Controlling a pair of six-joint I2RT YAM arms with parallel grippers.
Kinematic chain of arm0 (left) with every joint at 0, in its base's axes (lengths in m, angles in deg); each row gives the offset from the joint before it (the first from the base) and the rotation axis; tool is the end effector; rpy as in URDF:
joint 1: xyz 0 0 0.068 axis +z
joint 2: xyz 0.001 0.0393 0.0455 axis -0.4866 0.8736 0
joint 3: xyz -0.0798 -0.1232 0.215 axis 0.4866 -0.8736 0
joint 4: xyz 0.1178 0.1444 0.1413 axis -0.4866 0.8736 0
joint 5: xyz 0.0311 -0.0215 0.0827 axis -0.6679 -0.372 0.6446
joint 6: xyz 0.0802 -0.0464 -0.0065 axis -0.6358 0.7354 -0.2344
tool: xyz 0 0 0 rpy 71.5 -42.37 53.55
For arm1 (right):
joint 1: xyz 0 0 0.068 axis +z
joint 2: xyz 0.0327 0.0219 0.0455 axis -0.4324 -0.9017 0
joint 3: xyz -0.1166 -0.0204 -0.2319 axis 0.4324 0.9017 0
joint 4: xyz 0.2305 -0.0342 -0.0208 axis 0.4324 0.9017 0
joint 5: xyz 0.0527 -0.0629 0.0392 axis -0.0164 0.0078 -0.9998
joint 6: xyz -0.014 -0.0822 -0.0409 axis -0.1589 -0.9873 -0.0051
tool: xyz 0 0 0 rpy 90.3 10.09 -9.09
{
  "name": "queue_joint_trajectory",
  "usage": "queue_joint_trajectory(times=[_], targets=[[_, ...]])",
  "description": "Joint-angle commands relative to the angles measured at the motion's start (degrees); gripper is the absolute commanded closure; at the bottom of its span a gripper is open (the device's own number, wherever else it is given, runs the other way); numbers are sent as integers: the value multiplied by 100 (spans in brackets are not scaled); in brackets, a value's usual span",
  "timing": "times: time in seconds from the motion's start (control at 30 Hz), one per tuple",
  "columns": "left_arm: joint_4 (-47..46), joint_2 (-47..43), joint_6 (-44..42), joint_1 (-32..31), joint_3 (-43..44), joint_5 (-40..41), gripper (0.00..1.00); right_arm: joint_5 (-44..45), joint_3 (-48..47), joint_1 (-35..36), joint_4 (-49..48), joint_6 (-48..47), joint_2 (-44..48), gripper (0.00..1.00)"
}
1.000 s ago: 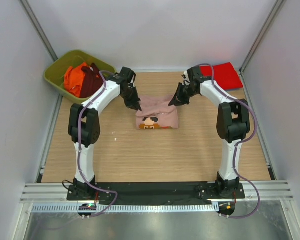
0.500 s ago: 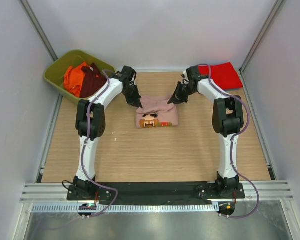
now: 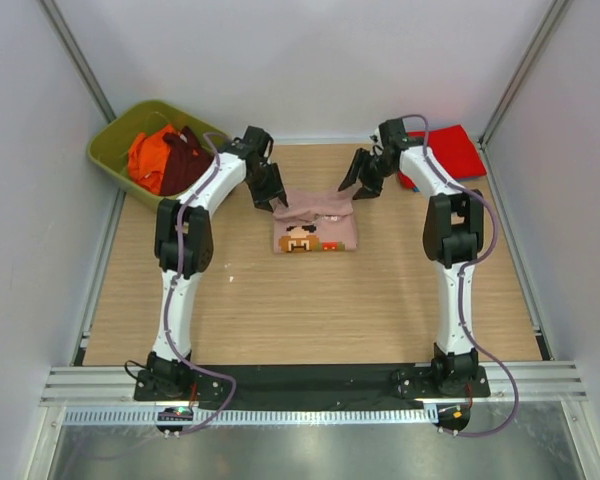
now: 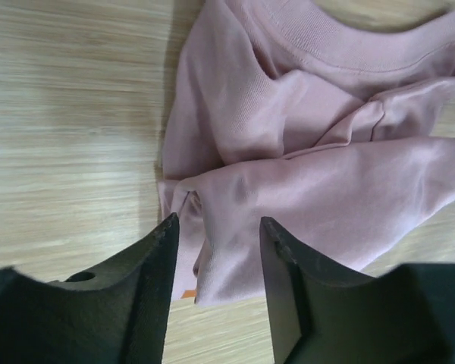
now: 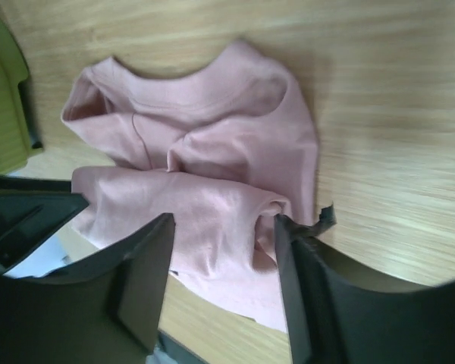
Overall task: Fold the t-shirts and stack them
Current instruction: Fold the tshirt
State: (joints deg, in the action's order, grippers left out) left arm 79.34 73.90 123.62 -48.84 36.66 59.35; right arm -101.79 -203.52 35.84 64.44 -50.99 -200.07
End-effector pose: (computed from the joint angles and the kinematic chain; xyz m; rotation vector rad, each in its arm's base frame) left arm 0.4413 -0.1779 0.1626 -0.3912 2.8136 -0.5619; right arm 0.4682 0.1246 0.1605 0.2972 2.7096 0.8759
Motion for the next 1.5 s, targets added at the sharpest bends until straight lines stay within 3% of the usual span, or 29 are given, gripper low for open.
queue_joint_trajectory(times=[0.0, 0.17, 0.33, 0.47, 0.73, 1.17, 1.47], targets=[[382, -613, -180, 65, 525, 410, 51, 890, -918, -11, 972, -450, 244, 37], [910, -1403, -391, 56, 325, 742, 50, 1833, -377, 584, 1659, -829, 1148, 30], [534, -2853, -506, 48, -1455, 981, 50, 2913, 765, 1823, 1573, -593, 1966, 31], [471, -3496, -524, 56, -2250, 893, 52, 3091, 1024, 2089, 1247, -188, 1916, 34], [304, -4243, -462, 56, -3428, 419, 56, 3451, 128, 2362, 1027, -310, 871, 34], [339, -4815, -568, 56, -4158, 216, 61, 4049, -1577, 2274, 1009, -513, -369, 34], [137, -4824, -594, 57, -4238, 85, 61, 3829, -2105, 1897, 193, -715, -1099, 32]])
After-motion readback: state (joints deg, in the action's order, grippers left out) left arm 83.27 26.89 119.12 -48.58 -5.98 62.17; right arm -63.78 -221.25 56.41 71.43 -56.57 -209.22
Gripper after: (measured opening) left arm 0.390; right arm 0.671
